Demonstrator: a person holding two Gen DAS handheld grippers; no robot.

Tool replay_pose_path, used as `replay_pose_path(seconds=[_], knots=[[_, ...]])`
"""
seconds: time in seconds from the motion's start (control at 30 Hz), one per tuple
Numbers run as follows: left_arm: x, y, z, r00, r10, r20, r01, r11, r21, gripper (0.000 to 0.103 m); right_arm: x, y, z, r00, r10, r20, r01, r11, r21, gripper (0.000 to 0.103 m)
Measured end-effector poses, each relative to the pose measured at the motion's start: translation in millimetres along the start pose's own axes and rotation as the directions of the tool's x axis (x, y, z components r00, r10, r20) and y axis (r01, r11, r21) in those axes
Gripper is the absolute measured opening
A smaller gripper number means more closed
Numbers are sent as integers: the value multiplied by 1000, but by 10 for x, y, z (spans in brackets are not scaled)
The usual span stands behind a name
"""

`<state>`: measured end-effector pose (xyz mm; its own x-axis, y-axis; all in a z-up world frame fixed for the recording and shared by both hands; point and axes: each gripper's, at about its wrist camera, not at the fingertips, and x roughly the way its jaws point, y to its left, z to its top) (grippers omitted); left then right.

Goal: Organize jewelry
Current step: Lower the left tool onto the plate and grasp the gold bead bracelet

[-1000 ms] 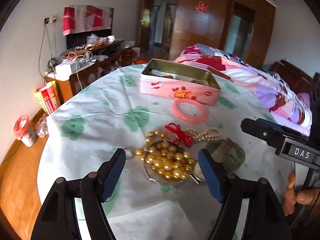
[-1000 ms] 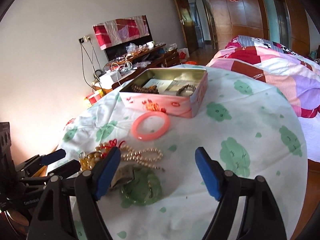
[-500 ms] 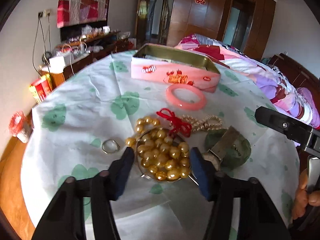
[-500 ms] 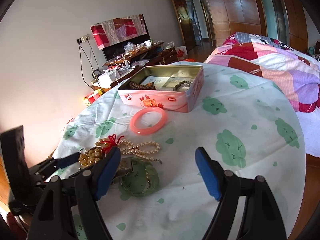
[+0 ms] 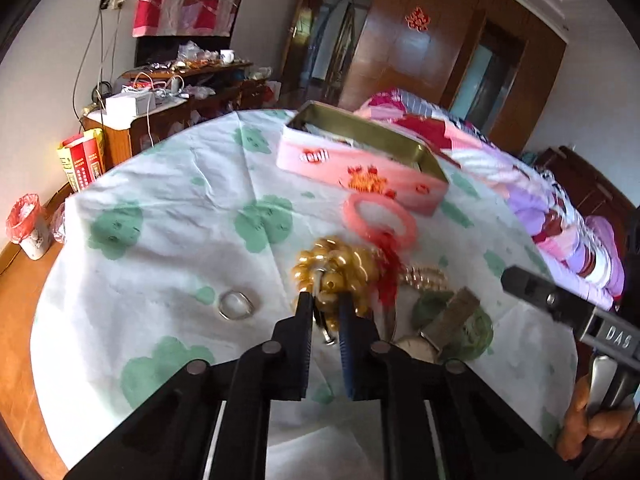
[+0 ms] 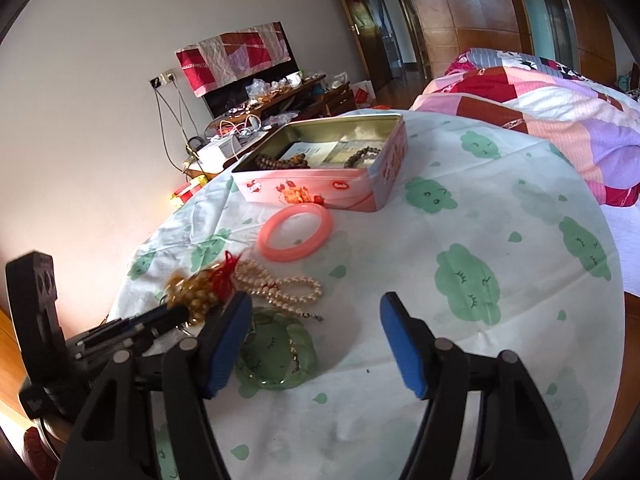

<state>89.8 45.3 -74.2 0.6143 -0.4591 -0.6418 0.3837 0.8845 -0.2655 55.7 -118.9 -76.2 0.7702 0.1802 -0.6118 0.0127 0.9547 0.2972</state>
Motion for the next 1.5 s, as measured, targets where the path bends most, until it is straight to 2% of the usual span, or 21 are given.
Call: replay_pose_path(seconds=[0.27,0.4,0.57,0.67,0.73,0.77,0.87,0.97,1.03,1.13,1.2,1.27,1.3,1.33,1.37,1.5], knots=[[-241,-63,140,995,-63,81,61,998,24,10,-2,8,-8,1000,2,-2,-2,1000,2,68],[-192,-103,152,997,0,74,-6,996,89,10,12,22,-10,1000,4,-6,-4,1000,2,68],[-222,-73,136,998,26,66,-34,992,120,13,6,47,-12,1000,4,-8,-4,1000,-9,68],[-239,-46,142,995,66,69,-75,988,132,32,8,41,-14,1000,5,-8,-5,1000,-6,68],[-279,2,154,992,86,90,-96,990,108,59,7,45,-15,1000,1,-7,-2,1000,-9,68],[-310,27,163,991,84,102,-93,991,91,61,7,43,-15,1000,1,-6,-1,1000,-9,68],[-355,18,153,992,66,106,-75,994,80,62,7,42,-15,1000,2,-6,-2,1000,-8,68],[-320,-88,106,994,57,94,-68,990,122,58,23,55,-19,1000,2,-9,-2,1000,-11,68],[-223,-108,83,996,68,66,-76,989,130,53,30,54,-21,1000,6,-11,-6,1000,-7,68],[-63,-27,40,997,77,0,-77,994,79,53,36,54,-29,1000,6,-16,-6,1000,-5,68],[12,19,7,997,73,-19,-72,996,59,53,25,47,-28,1000,1,-13,-1,1000,-6,68],[68,19,3,995,98,-27,-95,993,68,52,26,28,-23,1000,0,-13,0,1000,2,68],[77,12,6,994,106,-30,-104,992,71,48,31,15,-25,1000,1,-15,-1,1000,10,68],[87,16,9,994,109,-32,-106,992,66,35,37,8,-27,1000,3,-19,-3,1000,15,68],[101,37,15,994,100,-42,-98,994,55,27,42,2,-29,1000,2,-21,-2,1000,16,68],[75,60,4,995,85,-44,-83,995,52,22,48,-9,-26,1000,0,-23,0,1000,22,68]])
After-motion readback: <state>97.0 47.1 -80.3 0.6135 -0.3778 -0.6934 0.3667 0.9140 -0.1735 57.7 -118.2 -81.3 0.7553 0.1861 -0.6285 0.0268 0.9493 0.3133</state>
